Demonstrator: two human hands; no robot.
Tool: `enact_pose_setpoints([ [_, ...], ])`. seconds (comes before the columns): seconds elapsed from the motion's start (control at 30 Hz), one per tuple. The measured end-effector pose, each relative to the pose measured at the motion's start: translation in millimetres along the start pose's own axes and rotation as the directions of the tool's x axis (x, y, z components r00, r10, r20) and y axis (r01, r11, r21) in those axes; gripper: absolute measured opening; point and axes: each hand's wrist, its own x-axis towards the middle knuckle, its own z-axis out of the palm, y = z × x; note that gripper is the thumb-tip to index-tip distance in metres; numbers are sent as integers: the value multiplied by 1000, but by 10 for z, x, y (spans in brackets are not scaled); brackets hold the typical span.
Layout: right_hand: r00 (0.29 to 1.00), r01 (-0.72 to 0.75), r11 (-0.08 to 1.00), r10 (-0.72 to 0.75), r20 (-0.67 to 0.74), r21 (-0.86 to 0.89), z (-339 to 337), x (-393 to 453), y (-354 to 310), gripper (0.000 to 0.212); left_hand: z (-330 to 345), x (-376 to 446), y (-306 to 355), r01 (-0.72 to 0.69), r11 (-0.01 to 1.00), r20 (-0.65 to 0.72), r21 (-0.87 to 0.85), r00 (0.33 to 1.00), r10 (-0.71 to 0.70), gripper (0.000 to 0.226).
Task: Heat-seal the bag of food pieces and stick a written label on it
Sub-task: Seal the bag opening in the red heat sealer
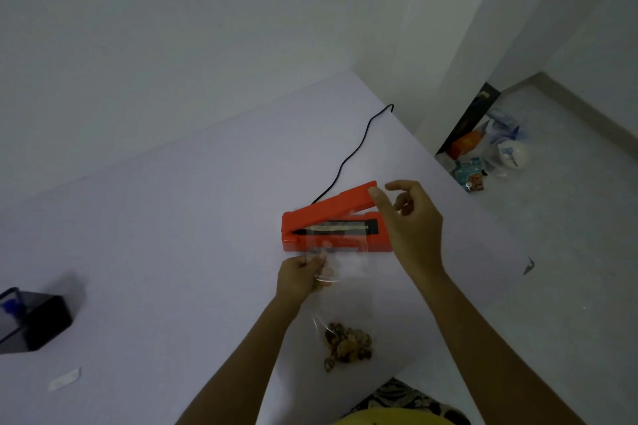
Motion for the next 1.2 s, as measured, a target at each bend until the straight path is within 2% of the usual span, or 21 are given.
enact_pose_setpoints([
  [0.17, 1000, -8, 998, 8, -2, -61, 34, 43, 85, 18, -1, 23, -12, 15, 1000, 0, -4, 1000, -15, 21],
  [0.67, 999, -51, 983, 50, -9, -175, 9, 65, 402, 23, -4, 19, -28, 13, 1000, -6, -5, 1000, -13, 20],
  [1.2, 995, -98, 976, 99, -4, -196, 72, 97, 678, 25, -7, 18, -9, 26, 999, -10, -22, 1000, -26, 25],
])
